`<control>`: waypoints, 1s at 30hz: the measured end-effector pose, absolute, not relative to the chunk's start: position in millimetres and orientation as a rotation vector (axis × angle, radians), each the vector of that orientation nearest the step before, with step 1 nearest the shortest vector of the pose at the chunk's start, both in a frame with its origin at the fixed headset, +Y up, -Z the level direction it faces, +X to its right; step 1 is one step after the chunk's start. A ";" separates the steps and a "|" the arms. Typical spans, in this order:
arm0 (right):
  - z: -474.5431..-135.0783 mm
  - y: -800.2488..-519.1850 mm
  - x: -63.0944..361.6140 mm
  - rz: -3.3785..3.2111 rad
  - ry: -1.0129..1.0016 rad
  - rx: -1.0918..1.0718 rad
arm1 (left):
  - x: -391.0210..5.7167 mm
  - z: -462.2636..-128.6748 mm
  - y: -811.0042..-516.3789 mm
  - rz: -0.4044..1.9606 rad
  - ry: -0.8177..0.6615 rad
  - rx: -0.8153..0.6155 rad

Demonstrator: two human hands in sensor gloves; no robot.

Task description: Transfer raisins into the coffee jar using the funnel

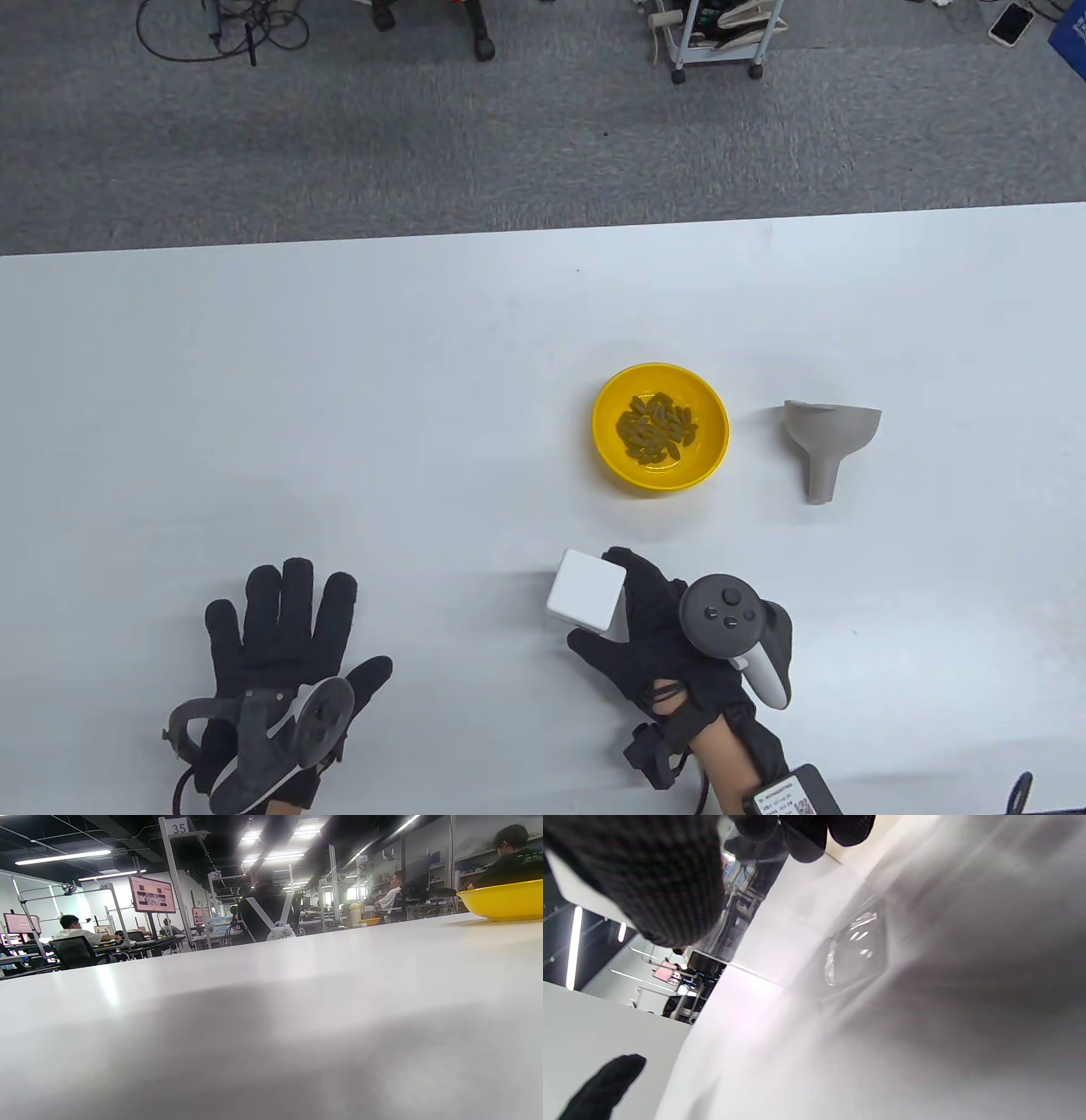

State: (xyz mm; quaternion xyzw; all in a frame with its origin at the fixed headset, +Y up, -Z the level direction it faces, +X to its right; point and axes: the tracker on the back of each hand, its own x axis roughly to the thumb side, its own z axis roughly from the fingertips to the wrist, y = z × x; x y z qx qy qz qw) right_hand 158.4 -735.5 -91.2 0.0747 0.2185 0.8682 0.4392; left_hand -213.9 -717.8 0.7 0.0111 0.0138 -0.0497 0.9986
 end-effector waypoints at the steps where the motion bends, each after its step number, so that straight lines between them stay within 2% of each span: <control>1: -91.7 -735.0 160.6 2.135 0.548 0.189 | -213.8 0.8 -717.7 -0.099 0.027 0.023; 15: -96.9 -727.3 196.8 1.624 0.614 0.252 | -213.5 -1.5 -726.5 -0.114 0.035 -0.017; 24: -93.0 -720.5 196.8 1.428 0.612 0.247 | -214.2 -2.5 -731.6 -0.107 0.035 -0.045; 30: -91.9 -719.7 197.8 1.423 0.621 0.252 | -208.5 -11.4 -714.7 -0.023 0.014 -0.057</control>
